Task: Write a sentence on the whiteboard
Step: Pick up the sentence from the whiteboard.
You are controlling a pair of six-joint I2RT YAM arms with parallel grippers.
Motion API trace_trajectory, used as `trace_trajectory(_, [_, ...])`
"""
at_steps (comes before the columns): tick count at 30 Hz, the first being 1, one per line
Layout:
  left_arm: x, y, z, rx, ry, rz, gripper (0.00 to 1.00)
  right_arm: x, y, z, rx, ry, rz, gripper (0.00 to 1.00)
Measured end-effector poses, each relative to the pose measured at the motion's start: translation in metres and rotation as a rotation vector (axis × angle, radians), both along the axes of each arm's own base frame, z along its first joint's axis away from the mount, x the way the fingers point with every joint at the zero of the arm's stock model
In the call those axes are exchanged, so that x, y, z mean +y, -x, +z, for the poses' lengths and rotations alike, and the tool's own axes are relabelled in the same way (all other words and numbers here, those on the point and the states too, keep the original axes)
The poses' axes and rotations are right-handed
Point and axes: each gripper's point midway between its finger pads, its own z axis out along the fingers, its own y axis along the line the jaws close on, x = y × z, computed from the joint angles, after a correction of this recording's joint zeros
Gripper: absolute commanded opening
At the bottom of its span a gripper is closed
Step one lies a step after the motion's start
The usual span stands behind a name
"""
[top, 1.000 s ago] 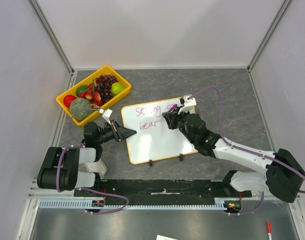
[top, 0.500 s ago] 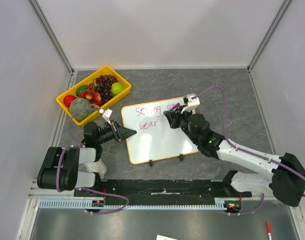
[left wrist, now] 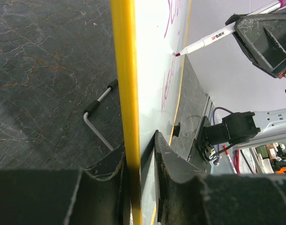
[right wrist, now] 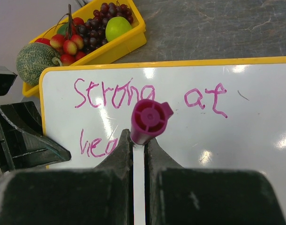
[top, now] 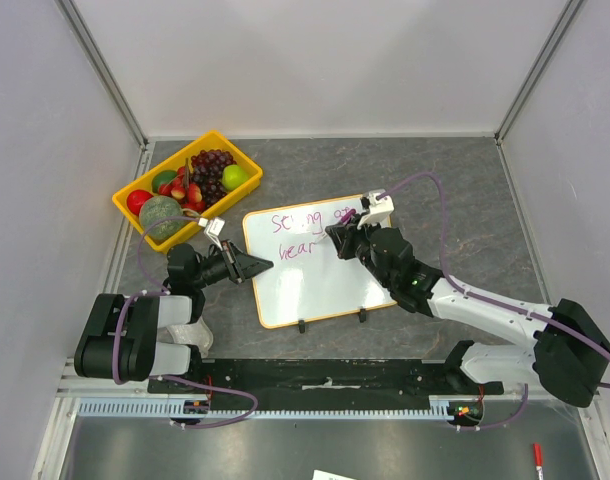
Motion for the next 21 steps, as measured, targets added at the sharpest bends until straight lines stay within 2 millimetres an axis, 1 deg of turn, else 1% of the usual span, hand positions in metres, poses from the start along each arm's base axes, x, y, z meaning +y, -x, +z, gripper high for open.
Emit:
trace_trajectory(12, [0.000,0.000,0.000,0.001,0.000,0.000,0.02,-0.003,0.001,-0.002,-0.001,0.001,-0.009,0.00])
trace_trajectory(21, [0.000,0.000,0.000,0.001,0.000,0.000,0.02,-0.011,-0.001,-0.002,0.001,0.011,-0.039,0.00])
